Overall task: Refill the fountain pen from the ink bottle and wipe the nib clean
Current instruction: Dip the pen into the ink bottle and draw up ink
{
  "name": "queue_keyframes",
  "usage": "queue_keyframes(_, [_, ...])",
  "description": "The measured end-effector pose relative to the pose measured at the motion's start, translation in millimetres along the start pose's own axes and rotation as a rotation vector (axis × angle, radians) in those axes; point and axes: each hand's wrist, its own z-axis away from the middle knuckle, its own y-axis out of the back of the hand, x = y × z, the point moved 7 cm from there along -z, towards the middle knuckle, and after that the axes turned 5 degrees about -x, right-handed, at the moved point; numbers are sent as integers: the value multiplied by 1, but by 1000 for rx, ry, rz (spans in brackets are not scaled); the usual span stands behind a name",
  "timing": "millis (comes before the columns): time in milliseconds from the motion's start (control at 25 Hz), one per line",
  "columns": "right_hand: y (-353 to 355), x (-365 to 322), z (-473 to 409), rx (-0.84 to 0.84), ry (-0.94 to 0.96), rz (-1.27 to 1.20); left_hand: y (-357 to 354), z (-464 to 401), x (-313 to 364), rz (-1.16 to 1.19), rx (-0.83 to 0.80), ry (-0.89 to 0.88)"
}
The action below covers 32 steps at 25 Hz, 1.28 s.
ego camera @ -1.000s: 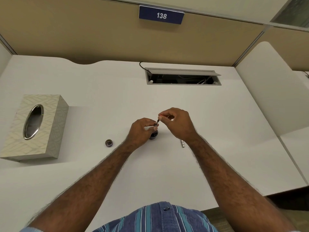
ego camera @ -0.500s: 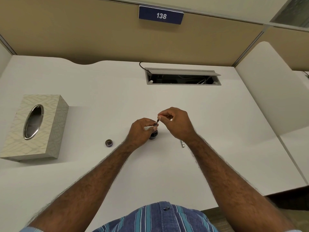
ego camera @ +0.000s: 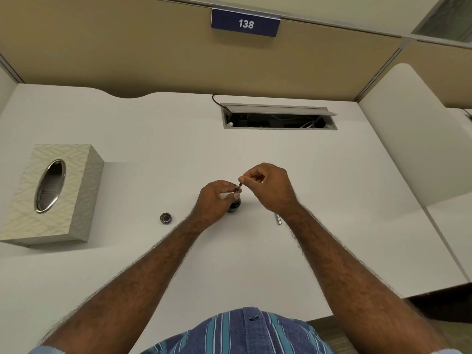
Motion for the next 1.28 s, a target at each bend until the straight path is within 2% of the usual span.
queue_keyframes(360, [-1,-4,1,-24,45,-12,1,-1,-1,1,2,1])
queue_keyframes(560, [-1,4,-2,19,-35,-15,0,1,0,13,1,-7])
queue_keyframes(840, [-1,5,-1,14,-38,-4,2,0,3,30,10,-11])
queue_keyframes(1280, [-1,-1,2,-35,29,-28,1,0,-1,39,-4,-12])
